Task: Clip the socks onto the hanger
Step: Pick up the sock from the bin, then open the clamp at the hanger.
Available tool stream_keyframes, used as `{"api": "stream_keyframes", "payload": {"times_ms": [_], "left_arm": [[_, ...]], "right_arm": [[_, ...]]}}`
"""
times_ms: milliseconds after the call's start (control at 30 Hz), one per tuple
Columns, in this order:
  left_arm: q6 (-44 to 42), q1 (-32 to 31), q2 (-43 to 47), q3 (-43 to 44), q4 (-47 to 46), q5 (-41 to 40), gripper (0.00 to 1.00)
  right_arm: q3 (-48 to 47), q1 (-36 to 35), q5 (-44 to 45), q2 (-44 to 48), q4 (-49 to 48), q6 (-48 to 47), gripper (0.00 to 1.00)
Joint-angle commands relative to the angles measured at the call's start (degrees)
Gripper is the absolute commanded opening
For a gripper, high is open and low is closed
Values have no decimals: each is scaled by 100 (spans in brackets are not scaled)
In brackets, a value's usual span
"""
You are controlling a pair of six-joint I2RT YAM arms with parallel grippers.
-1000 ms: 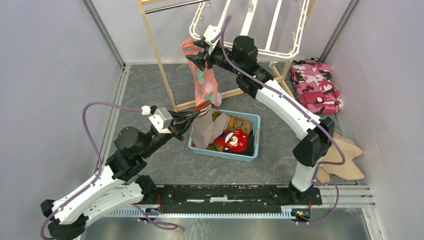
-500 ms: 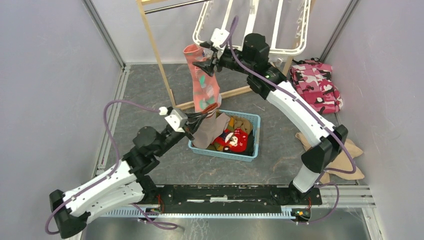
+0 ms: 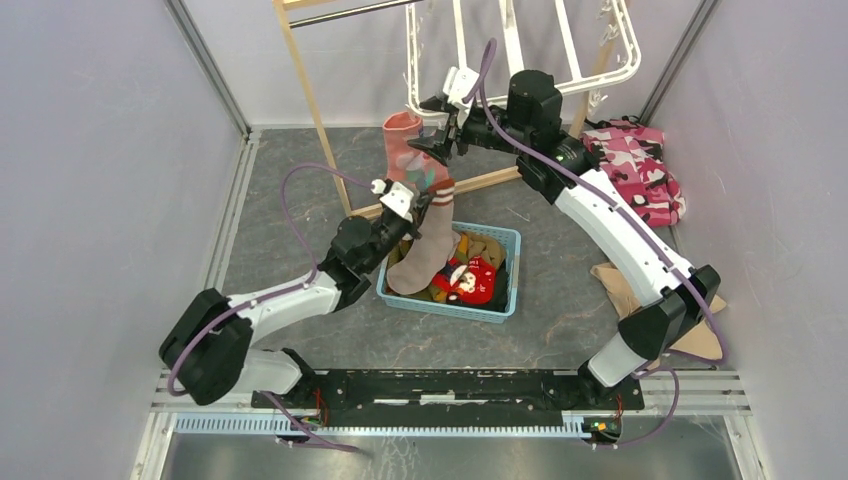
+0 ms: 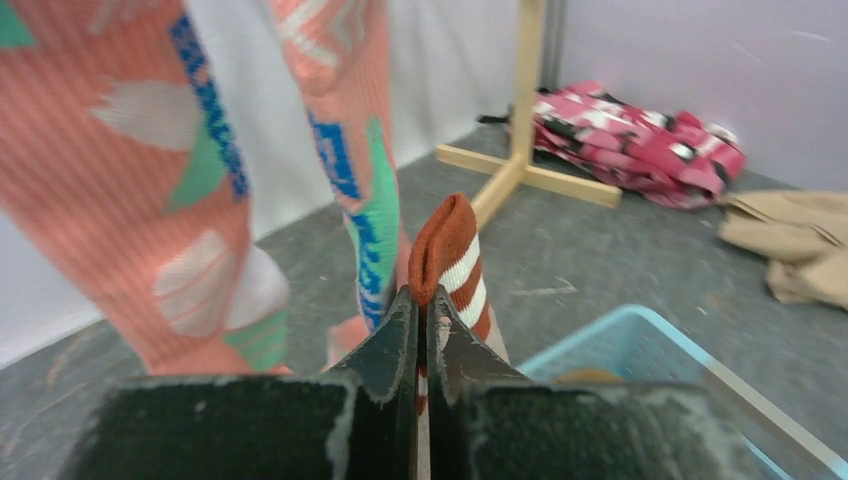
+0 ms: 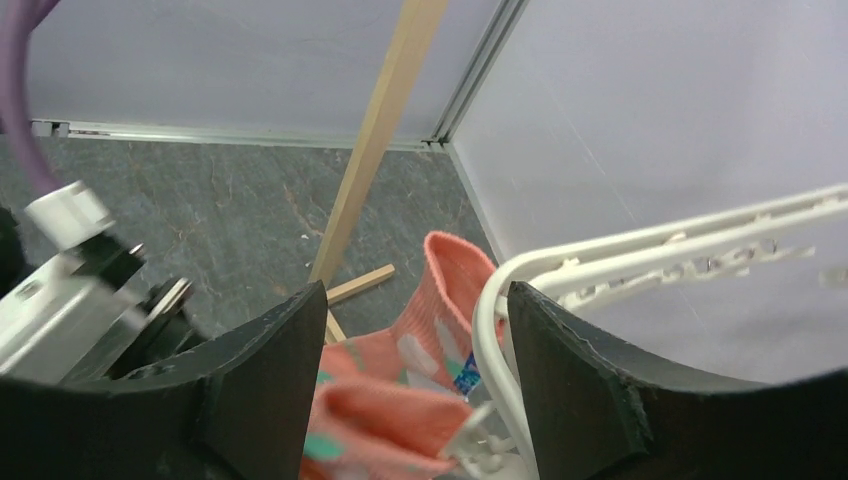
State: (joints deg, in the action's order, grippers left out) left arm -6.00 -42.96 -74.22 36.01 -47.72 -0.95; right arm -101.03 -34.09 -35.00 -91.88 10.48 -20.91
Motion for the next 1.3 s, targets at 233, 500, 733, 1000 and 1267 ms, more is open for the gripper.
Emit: {"api": "stream_keyframes", "payload": {"times_ms": [233,500,733,1000,1267], "left_arm": [[20,889,-649,927,-1069,-938,2],[-18,1661,-939,1603,-569,-317,2],[-86,2002,-1205,2182,-204,234,2],[-90,2482,-1490,2915,107,622,2],[532,2530,-1217,2465,42,1396,2]], "right_arm": [[-94,322,-849,775,1042,-574,79],[407,1181,-1021,1293,1260,-527,82],[699,1682,-1134,1576,1167,-316,82],[840,1976,-1591,1780,1099,-191,82],[980,1997,-2081,1934,1068,-104,82]]}}
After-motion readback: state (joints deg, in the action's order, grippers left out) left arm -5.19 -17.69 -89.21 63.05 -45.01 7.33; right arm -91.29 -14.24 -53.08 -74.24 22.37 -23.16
